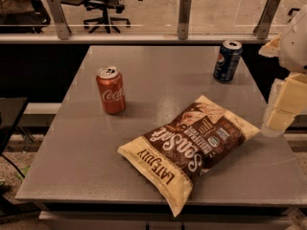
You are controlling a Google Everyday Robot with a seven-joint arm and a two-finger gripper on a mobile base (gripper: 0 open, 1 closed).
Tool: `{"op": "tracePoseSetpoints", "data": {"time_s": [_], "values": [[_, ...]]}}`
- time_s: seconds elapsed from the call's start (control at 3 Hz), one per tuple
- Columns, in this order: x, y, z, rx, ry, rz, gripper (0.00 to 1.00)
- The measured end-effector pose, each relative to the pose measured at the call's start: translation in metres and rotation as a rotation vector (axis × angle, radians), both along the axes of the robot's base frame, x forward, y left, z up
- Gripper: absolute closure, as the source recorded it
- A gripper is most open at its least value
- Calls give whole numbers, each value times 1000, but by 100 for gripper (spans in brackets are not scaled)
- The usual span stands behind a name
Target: Move coke can near pepsi can
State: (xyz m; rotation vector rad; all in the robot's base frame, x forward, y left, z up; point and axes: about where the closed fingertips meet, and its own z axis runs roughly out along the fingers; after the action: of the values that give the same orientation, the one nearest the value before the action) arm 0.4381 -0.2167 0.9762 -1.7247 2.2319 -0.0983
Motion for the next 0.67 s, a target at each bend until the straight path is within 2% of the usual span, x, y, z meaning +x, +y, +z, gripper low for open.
{"op": "tracePoseSetpoints", "data": {"time_s": [0.33, 0.67], "values": [[0, 0, 0, 0, 0, 0, 0], [12, 10, 3, 30, -24, -11, 0]]}}
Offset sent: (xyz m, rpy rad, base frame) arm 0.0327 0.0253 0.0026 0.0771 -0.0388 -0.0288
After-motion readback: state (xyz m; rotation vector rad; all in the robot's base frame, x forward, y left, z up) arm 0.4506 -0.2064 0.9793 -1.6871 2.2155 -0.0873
